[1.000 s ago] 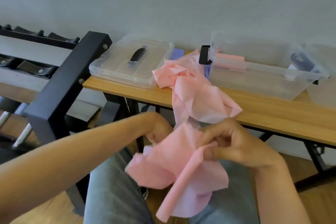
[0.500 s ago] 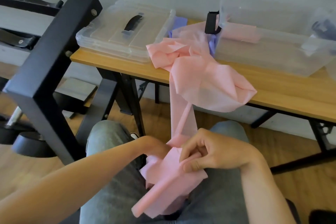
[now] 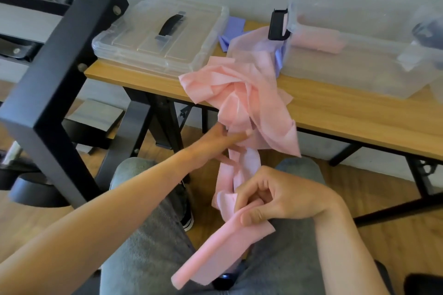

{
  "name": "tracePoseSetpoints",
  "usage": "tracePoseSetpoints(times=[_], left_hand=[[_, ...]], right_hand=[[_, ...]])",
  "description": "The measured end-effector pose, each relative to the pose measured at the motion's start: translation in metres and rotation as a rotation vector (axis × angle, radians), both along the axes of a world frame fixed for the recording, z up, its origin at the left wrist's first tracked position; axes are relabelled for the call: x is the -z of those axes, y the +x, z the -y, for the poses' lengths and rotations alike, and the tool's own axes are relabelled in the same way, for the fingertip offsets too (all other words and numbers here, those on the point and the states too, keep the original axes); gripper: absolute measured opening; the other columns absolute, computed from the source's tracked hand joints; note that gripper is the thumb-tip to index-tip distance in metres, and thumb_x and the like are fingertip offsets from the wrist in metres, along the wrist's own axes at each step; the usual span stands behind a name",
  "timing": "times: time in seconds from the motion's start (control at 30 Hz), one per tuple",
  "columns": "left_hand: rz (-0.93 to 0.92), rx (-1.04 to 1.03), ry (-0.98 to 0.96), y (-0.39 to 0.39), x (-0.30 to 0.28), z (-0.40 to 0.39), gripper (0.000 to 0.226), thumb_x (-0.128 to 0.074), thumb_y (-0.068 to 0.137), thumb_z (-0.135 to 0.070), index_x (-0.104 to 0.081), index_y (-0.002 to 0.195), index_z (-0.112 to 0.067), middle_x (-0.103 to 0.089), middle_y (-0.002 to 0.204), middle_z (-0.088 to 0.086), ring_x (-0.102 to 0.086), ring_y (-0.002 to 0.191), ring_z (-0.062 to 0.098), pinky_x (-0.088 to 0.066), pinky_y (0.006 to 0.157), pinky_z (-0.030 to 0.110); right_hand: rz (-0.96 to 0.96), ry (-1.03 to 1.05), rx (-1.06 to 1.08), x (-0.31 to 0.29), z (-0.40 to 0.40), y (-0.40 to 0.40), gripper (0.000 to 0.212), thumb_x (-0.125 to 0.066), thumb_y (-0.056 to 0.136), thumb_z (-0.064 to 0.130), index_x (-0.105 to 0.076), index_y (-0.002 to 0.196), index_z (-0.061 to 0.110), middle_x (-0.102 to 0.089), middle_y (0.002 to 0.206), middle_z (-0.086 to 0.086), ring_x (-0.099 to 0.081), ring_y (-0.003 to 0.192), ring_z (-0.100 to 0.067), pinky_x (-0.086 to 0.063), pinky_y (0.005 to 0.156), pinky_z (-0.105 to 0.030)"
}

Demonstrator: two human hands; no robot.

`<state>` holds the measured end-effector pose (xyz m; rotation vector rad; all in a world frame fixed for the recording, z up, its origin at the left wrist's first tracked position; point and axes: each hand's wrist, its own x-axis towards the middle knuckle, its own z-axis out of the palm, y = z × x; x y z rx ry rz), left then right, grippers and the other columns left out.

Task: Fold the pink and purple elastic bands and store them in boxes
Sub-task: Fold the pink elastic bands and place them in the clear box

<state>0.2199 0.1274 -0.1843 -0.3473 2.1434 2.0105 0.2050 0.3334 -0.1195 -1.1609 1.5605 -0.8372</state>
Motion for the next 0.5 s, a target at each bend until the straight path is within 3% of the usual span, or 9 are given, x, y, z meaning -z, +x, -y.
tracePoseSetpoints(times=[0.1, 0.17, 0.23, 0.33, 0.43, 0.5], left_hand=[[-0.036, -0.161, -0.02, -0.005, -0.001, -0.004, 0.033, -0.063, 0.098, -0.046, -0.057, 0.126, -0.028, -0.073, 0.117, 0.002, -0.076, 0.096, 0.016, -0.065, 0.076, 0.044], [-0.037, -0.147, -0.111, -0.004, 0.002, -0.007, 0.033, -0.059, 0.102, -0.042, -0.061, 0.125, -0.019, -0.075, 0.11, 0.004, -0.077, 0.087, 0.018, -0.066, 0.072, 0.038], [0.078, -0.008, -0.287, -0.001, 0.02, -0.01, 0.031, -0.057, 0.103, -0.039, -0.062, 0.119, -0.013, -0.075, 0.101, 0.005, -0.076, 0.078, 0.018, -0.063, 0.065, 0.029], [0.424, 0.263, -0.535, 0.01, 0.056, -0.016, 0.027, -0.055, 0.105, -0.033, -0.066, 0.11, -0.009, -0.077, 0.091, 0.008, -0.075, 0.071, 0.017, -0.061, 0.063, 0.025], [0.453, 0.407, -0.61, 0.025, 0.079, -0.017, 0.024, -0.053, 0.105, -0.039, -0.063, 0.093, -0.021, -0.07, 0.087, -0.006, -0.069, 0.077, 0.01, -0.056, 0.072, 0.021], [0.528, 0.556, -0.669, 0.032, 0.077, -0.016, 0.023, -0.053, 0.106, -0.034, -0.062, 0.094, -0.017, -0.063, 0.088, -0.005, -0.06, 0.078, 0.012, -0.054, 0.075, 0.023]], right_hand=[[0.02, 0.007, -0.001, -0.002, -0.001, -0.001, 0.014, -0.072, 0.096, 0.014, -0.078, 0.104, 0.004, -0.074, 0.094, 0.003, -0.067, 0.089, -0.011, -0.052, 0.078, -0.023], [0.008, 0.008, 0.004, -0.001, -0.003, 0.0, 0.011, -0.073, 0.096, 0.016, -0.079, 0.103, 0.009, -0.073, 0.092, 0.01, -0.067, 0.087, -0.007, -0.052, 0.077, -0.023], [0.001, 0.015, 0.004, 0.0, -0.003, 0.001, 0.01, -0.074, 0.096, 0.017, -0.079, 0.104, 0.014, -0.074, 0.093, 0.011, -0.067, 0.087, -0.005, -0.052, 0.078, -0.024], [0.008, 0.007, -0.014, 0.0, -0.004, 0.003, 0.008, -0.074, 0.096, 0.016, -0.078, 0.102, 0.018, -0.074, 0.093, 0.012, -0.067, 0.087, -0.005, -0.051, 0.078, -0.021], [0.02, 0.014, 0.007, 0.0, -0.004, 0.003, 0.009, -0.074, 0.096, 0.016, -0.079, 0.103, 0.017, -0.074, 0.092, 0.012, -0.067, 0.086, -0.003, -0.05, 0.078, -0.019], [0.003, 0.008, 0.01, 0.001, -0.004, 0.003, 0.007, -0.075, 0.095, 0.017, -0.079, 0.101, 0.015, -0.073, 0.089, 0.012, -0.065, 0.084, -0.002, -0.048, 0.076, -0.018]])
